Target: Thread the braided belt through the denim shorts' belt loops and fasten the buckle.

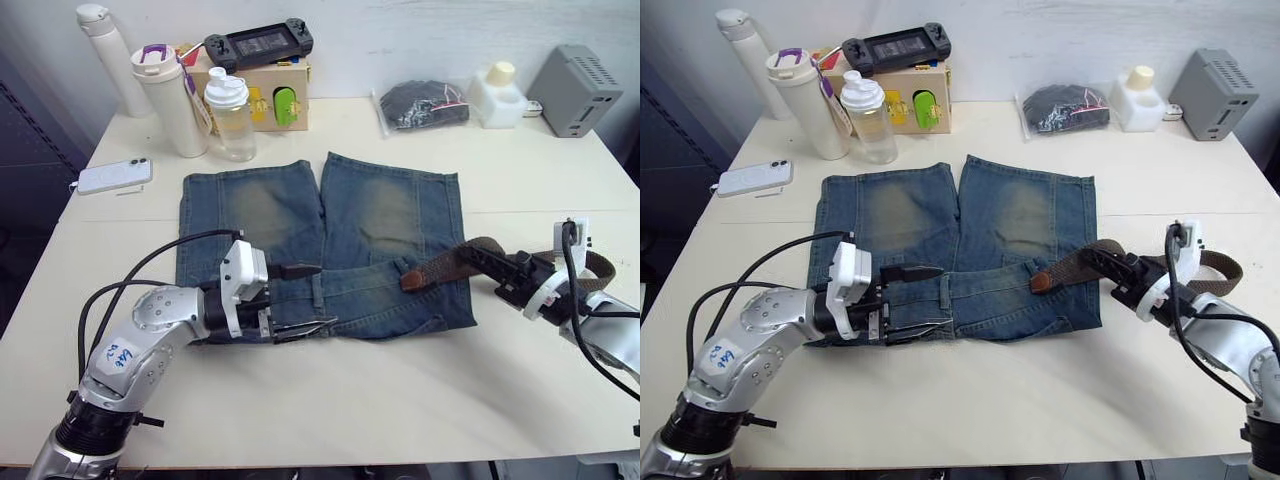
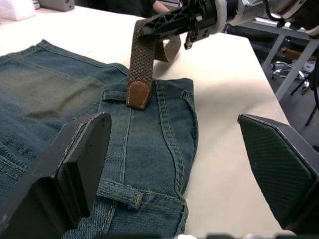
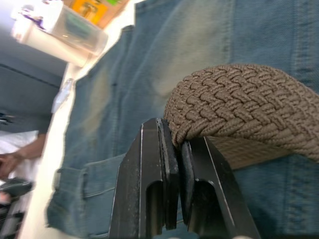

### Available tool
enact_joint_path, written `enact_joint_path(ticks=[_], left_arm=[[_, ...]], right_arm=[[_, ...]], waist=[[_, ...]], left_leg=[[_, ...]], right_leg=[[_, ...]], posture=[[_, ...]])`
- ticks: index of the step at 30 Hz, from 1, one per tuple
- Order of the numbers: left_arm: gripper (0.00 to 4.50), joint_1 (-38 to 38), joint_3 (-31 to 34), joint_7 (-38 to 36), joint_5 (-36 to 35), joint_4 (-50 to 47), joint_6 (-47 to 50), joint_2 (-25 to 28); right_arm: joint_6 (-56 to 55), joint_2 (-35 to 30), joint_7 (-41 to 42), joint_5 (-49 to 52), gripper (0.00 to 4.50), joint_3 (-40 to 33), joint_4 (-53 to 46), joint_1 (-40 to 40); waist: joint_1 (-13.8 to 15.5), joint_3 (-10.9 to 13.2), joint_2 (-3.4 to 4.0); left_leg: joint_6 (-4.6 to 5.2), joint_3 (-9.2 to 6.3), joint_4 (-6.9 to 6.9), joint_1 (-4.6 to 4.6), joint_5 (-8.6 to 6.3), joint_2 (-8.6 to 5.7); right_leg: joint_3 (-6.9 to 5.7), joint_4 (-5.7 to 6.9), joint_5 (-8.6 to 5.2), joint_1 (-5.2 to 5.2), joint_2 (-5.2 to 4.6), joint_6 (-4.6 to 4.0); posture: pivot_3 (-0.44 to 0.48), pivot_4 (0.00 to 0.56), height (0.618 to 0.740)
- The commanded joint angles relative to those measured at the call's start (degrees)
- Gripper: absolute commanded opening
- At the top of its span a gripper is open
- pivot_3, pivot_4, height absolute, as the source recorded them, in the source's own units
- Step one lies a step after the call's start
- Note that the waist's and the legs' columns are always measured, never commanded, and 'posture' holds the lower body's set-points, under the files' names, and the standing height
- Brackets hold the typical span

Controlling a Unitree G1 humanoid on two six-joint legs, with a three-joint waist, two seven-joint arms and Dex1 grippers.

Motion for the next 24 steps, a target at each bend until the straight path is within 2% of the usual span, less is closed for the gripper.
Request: enact_joint_path(ticks=[1,13,24], left_arm=[[4.44,1.14,1.48,0.59,0.33,-2.42,0.41,-0.27],[4.44,3.0,2.28,0.76,1.82,-2.93,0.5,-1.04],[4.44,3.07,2.46,0.95,2.49,-3.07,0.62,-1.7]], right_arm=[[0.02,-1.27,1.8,-1.11,0.0,-2.52,0.49,-1.91],[3.03,-3.38,4.61,-7.26,0.0,-2.38,3.86,-7.04],[3.32,-2.37,6.18,-11.86,0.0,-3.0,3.22,-9.57]], waist=[[0.04,0.0,0.0],[0.13,0.0,0.0],[0.09,0.0,0.0]], left_leg=[[0.01,0.0,0.02,0.0,0.01,0.0],[-0.01,-0.04,0.01,-0.01,0.09,-0.04],[-0.02,-0.04,0.01,0.0,0.1,-0.04]], right_leg=[[0.0,0.02,0.0,0.0,0.0,0.0],[0.0,0.02,0.02,0.0,-0.04,0.01],[-0.01,0.04,0.02,0.0,-0.04,0.02]], posture=[[0.0,0.15,0.69],[0.0,0.15,0.69],[0.0,0.15,0.69]])
